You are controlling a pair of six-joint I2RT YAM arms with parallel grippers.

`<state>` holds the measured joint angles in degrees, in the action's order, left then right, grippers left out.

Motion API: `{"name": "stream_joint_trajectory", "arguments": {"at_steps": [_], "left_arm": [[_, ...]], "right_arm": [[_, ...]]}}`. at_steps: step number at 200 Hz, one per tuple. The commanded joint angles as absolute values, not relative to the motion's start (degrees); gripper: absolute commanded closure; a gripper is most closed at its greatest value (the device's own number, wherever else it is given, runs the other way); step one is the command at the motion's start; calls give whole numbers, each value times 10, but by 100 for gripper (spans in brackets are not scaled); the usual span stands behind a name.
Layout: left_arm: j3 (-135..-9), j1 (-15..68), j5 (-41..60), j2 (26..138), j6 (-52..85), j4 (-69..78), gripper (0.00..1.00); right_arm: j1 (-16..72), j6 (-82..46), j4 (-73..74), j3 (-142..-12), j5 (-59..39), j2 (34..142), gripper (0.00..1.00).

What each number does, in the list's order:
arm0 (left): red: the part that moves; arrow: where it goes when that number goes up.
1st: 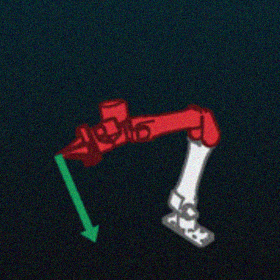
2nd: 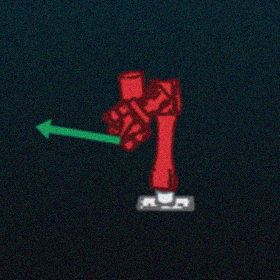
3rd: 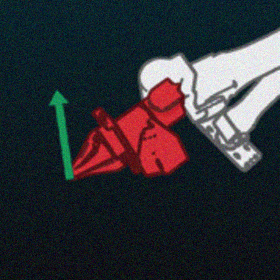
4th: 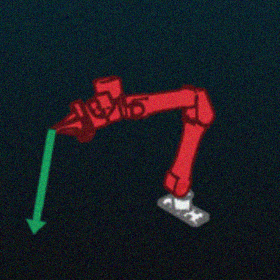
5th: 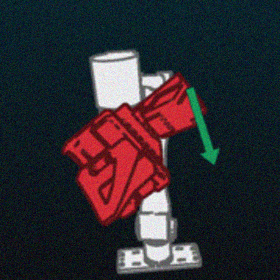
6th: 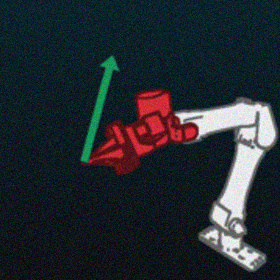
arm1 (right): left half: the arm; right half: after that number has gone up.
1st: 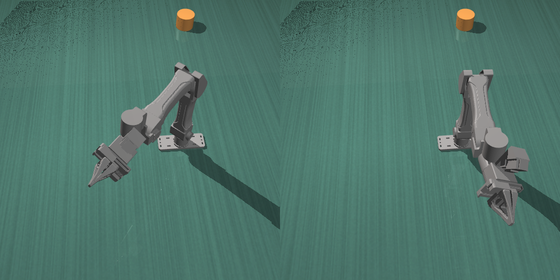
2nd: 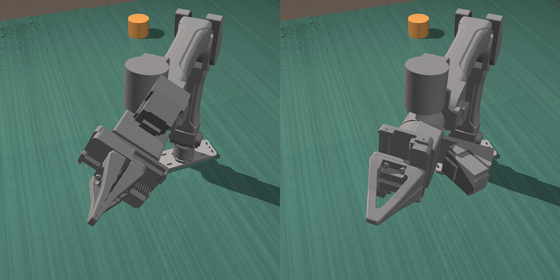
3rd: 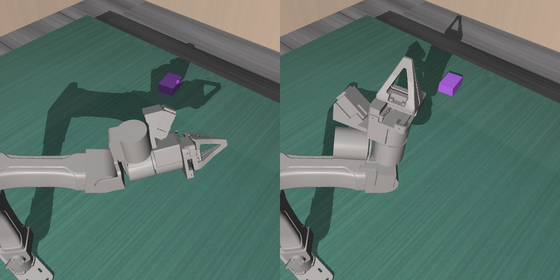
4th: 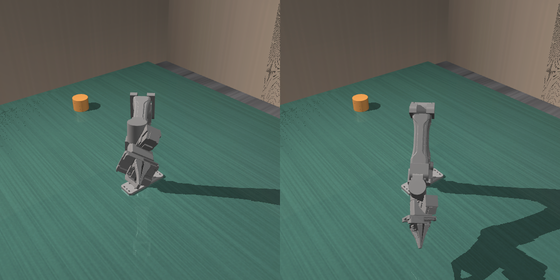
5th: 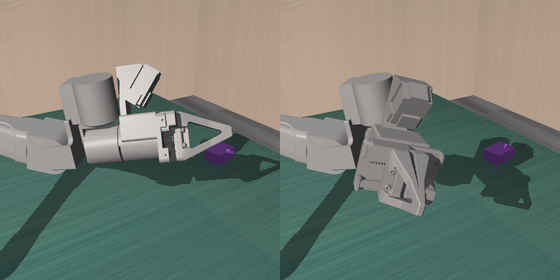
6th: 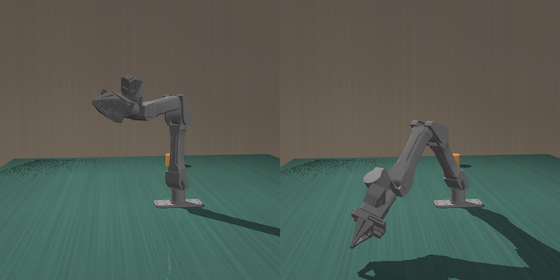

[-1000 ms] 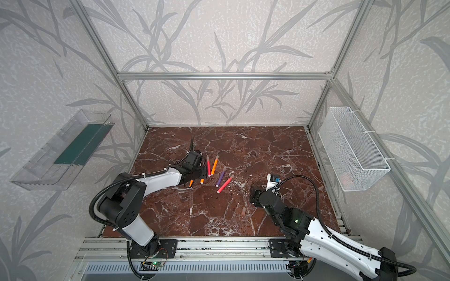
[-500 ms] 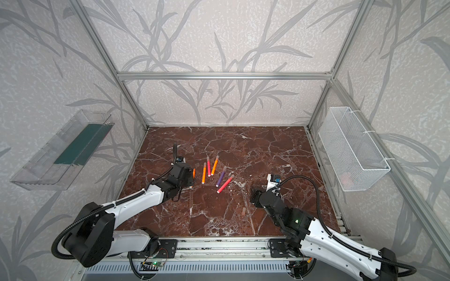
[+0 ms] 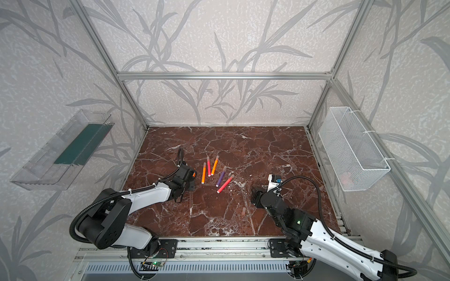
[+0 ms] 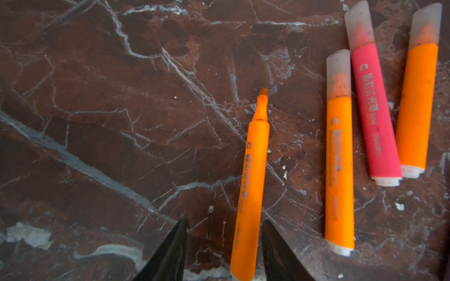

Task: Insert the pens into the pen caps
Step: 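Lower the left gripper onto the uncapped thin orange marker and grasp it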

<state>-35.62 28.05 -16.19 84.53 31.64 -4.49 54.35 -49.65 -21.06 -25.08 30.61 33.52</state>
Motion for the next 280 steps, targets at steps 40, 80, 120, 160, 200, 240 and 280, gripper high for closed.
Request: {"name": "stream_joint_trajectory", "arguments": {"at_steps": [40,80,120,160,200,240,280], "left_arm": [[-404,279,-164,907,317,-50,50],[-437,279,-154,935,313,-92,55],[-447,277,-143,956,312,-91,65],[-447,277,-138,953,313,-93,79],[-440,277,-114,930,304,-84,94],[-410,280,-59,820,285,-73,100],[-368,324,-29,669,253,-65,100]], "right_arm": [[539,-497,-223,-243,318,334,21],[540,-499,-221,-243,316,335,21],[540,-501,-221,-242,315,335,21],[540,-504,-223,-239,316,328,21],[540,-505,-199,-230,305,329,21],[540,-490,-69,-209,228,365,19],[541,-480,23,-234,160,439,19]]}}
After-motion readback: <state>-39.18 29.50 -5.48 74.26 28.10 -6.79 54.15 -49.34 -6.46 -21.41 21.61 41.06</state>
